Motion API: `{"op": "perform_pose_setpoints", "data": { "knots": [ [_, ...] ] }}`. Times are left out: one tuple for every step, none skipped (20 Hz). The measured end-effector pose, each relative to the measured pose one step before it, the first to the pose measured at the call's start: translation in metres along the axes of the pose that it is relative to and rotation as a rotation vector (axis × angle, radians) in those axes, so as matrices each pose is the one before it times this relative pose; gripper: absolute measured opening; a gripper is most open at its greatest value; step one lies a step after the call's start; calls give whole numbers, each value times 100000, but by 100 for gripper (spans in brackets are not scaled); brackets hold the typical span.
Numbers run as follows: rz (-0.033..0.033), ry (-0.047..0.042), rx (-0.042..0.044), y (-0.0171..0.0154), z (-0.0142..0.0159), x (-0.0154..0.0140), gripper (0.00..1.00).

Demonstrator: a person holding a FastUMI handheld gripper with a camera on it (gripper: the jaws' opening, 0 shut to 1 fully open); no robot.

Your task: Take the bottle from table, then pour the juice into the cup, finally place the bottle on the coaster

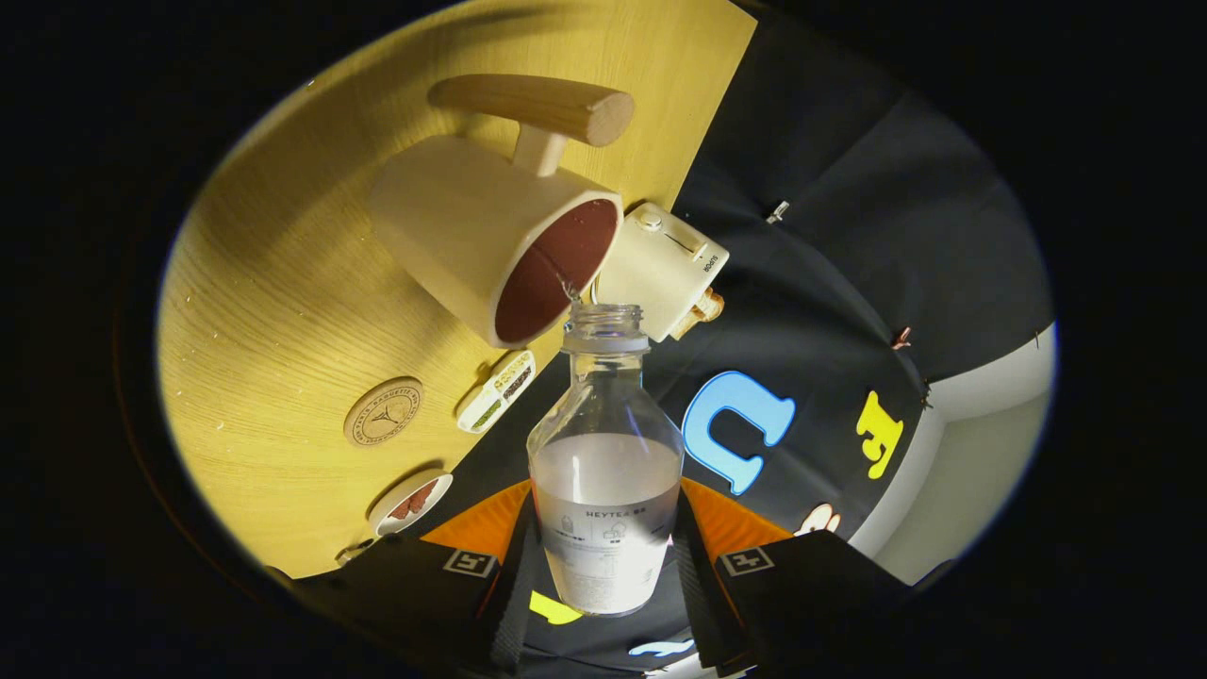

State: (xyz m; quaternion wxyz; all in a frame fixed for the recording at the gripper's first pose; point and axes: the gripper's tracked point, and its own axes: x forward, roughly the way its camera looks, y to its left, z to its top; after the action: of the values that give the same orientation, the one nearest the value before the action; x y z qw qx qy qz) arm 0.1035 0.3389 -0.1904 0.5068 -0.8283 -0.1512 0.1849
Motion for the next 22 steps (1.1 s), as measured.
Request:
{"op": "perform_pose_setpoints", "data": {
  "knots": [
    [111,-176,-1346,97,101,51,70],
    [214,-160,-1223,-18,-43,22,70],
    [-43,-251,-1104,-6,-23,26,70],
    [-172,-122,-888,-123,-76,15,70],
    [2,-298,-868,-68,-59,222,70],
    [-127,-169,-1262,-73,-43,78,70],
    [-116,-313,-1383,-98,-47,-91,70],
    [-788,-436,-1515,-225,46,-89,70],
    [-1240,-614,-1650,-170,67,84,70],
    [-1389,-768,-2094,-319,31,-30,70],
    [-1140,-714,-1867,-220,110,-36,70],
    [-752,-651,-1259,-319,-39,-65,70],
    [-243,-434,-1013,-421,140,107,70],
    [-342,-540,-1467,-249,48,111,70],
    [-1187,-518,-2134,-268,34,96,70],
    [-1031,-482,-2112,-317,-22,-16,70],
    [-559,-729,-1274,-65,11,31,70],
    [-278,-490,-809,-29,-42,43,70],
    [-461,-450,-837,-109,69,-9,70],
    [-731,-364,-1195,-166,-8,68,70],
    [-802,-642,-1611,-267,124,-145,70],
    [-1215,-823,-1963,-312,-16,-41,70]
  ]
}}
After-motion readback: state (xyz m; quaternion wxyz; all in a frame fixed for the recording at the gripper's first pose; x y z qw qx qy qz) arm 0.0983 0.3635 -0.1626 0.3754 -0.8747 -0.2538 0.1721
